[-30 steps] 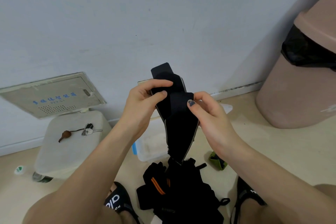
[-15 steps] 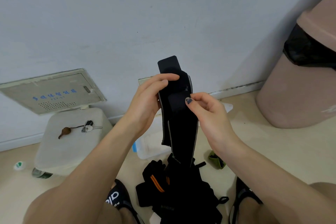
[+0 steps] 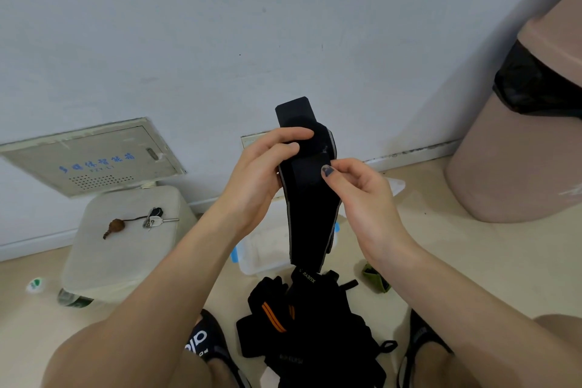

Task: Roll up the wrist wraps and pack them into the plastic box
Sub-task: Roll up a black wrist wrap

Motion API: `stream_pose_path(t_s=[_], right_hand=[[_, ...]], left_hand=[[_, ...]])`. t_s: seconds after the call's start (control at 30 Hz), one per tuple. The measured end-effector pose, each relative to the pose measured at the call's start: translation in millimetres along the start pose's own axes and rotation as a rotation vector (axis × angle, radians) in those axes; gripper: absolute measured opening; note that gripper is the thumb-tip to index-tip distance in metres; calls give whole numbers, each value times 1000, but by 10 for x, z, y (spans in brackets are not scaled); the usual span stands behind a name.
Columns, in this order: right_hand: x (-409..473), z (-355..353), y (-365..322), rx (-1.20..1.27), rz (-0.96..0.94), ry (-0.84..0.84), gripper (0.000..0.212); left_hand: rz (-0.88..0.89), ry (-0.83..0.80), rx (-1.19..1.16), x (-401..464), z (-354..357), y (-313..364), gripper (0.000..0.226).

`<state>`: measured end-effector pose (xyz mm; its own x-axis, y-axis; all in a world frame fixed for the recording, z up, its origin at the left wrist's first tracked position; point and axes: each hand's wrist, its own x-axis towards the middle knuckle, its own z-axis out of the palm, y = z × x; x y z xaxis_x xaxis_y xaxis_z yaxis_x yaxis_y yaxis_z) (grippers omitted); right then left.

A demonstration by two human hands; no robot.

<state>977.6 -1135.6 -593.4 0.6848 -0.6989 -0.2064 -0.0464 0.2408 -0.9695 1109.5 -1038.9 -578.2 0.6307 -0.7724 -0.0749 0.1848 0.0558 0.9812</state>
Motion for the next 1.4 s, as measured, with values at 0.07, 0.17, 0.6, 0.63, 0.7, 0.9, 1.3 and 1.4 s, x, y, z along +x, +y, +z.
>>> stream_pose_path(t_s=[0.07, 0.17, 0.6, 0.63, 0.7, 0.9, 1.3, 1.4], right_hand=[[0, 9, 0, 2, 3, 6, 13], [-3, 14, -5, 13, 9, -2, 13], [-12, 31, -11, 27, 11, -18, 15], [-12, 30, -8, 24, 9, -19, 15], [-10, 26, -3, 22, 11, -18, 15], [5, 33, 32, -39, 24, 10, 15], [109, -69, 105, -360, -58, -56, 45], [140, -85, 120, -453, -93, -98, 52]], left_hand=[[-4, 10, 6, -3, -1, -1, 31], [-2, 6, 21, -8, -6, -2, 32], [56, -5, 67, -3, -38, -56, 41], [59, -7, 74, -1, -41, -55, 42], [67, -9, 80, 1, -45, -59, 44], [77, -10, 142, 2, -45, -62, 43], [90, 60, 150, 34, -159, 33, 44], [92, 58, 152, 27, -158, 43, 44]])
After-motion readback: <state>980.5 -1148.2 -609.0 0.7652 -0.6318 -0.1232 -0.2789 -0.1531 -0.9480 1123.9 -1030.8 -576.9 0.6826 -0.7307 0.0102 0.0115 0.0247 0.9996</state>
